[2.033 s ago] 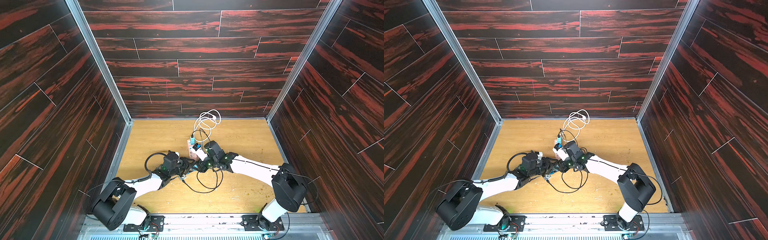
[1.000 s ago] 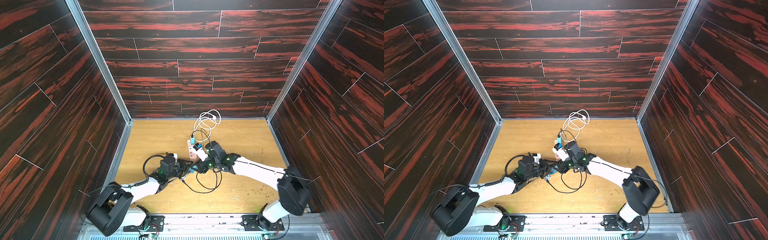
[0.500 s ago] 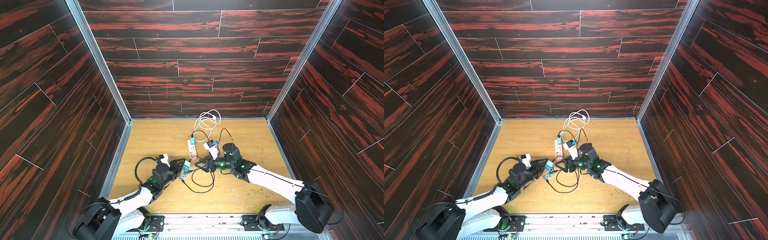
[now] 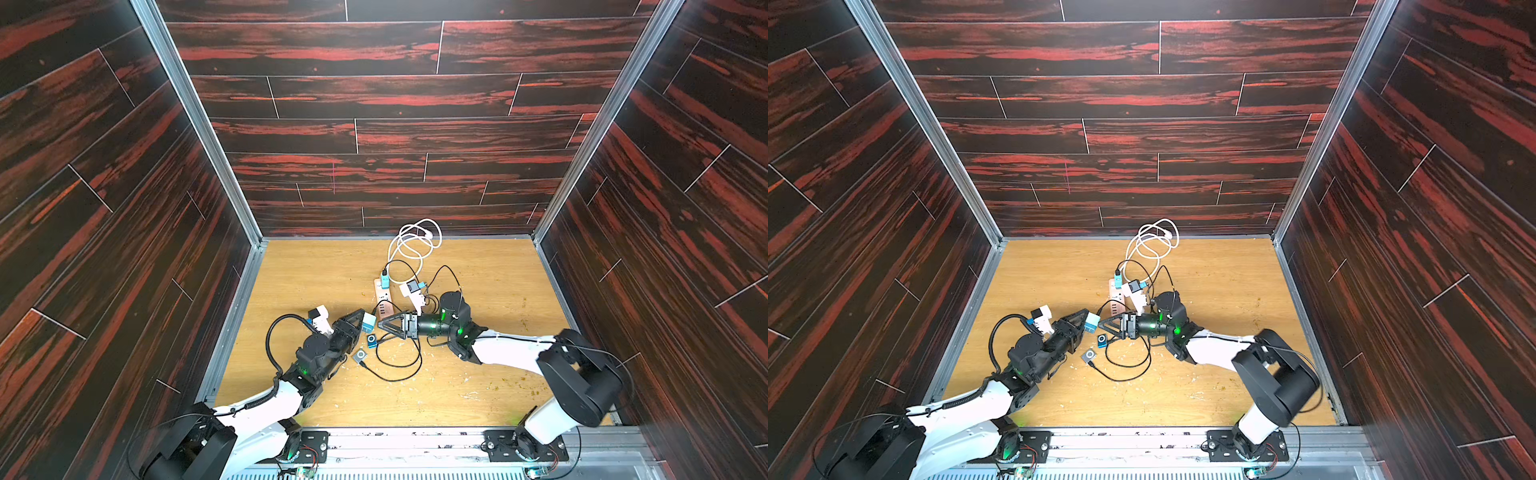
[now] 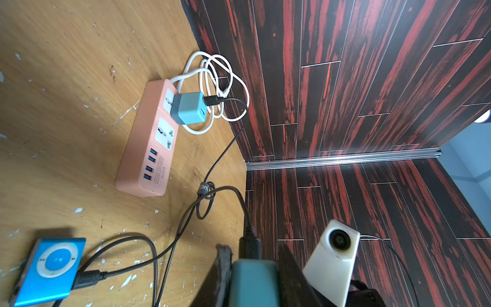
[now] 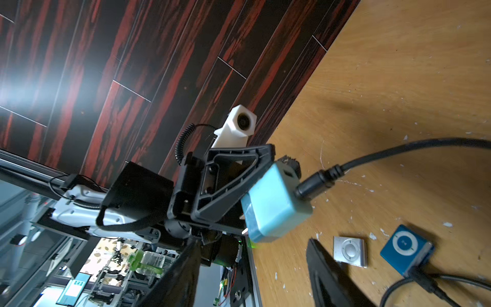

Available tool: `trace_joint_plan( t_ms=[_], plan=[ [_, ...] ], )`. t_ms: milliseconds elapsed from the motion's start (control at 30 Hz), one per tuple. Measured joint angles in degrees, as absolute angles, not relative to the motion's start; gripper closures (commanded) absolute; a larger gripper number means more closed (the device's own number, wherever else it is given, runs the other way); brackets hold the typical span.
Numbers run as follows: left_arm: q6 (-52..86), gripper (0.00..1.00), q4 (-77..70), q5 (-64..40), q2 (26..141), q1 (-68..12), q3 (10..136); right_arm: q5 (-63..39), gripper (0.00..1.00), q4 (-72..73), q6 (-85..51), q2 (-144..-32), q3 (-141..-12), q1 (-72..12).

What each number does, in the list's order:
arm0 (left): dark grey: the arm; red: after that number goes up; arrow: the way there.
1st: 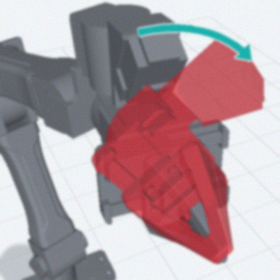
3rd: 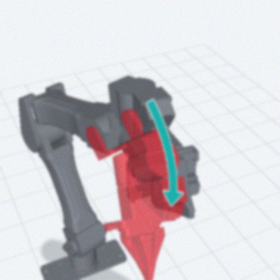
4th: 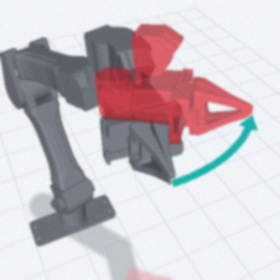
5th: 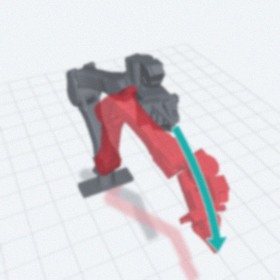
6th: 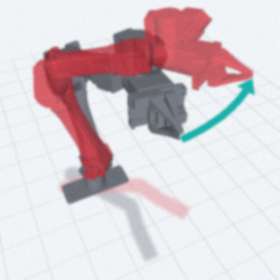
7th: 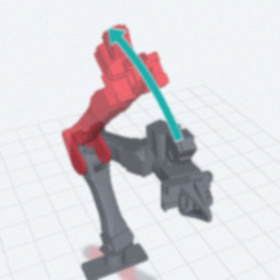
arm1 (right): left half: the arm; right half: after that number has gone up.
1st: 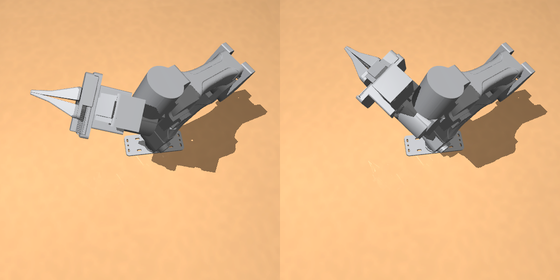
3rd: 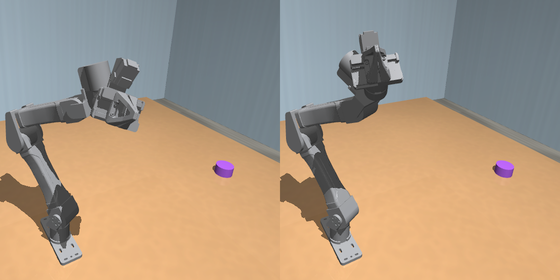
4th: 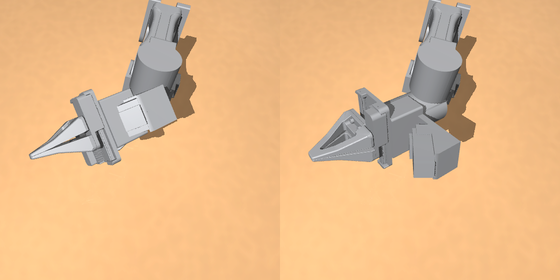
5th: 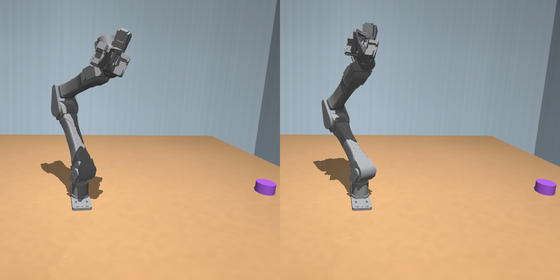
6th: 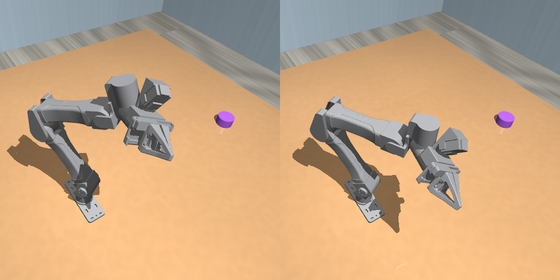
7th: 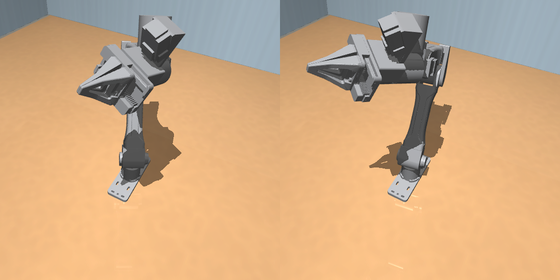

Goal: Charge mp3
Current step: Pick up the plug from the center of the board.

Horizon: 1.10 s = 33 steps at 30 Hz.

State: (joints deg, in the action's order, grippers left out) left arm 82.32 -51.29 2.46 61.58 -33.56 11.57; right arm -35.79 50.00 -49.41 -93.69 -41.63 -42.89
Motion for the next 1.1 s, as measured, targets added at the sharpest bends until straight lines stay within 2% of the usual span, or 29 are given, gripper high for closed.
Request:
trace_joint_plan(
  t_ms=[267, 533, 833, 1100],
  plan=[
    [82.81, 1.00, -53.65, 3.66, 61.80, -34.28, 11.55, -35.40, 0.36, 55.13, -52.53, -97.93, -42.78, -42.92],
    [83.18, 1.00, -56.31, 4.69, 63.33, -35.59, 11.55, -35.51, 0.45, 60.77, -55.90, -102.52, -45.08, -43.51],
    [83.92, 1.00, -59.48, 5.85, 64.90, -36.34, 11.40, -36.47, 0.62, 68.90, -61.49, -106.10, -45.50, -44.03],
    [84.05, 1.00, -60.23, 6.24, 64.77, -36.51, 11.60, -36.32, 0.81, 71.96, -66.15, -106.52, -45.47, -43.90]
  ],
)
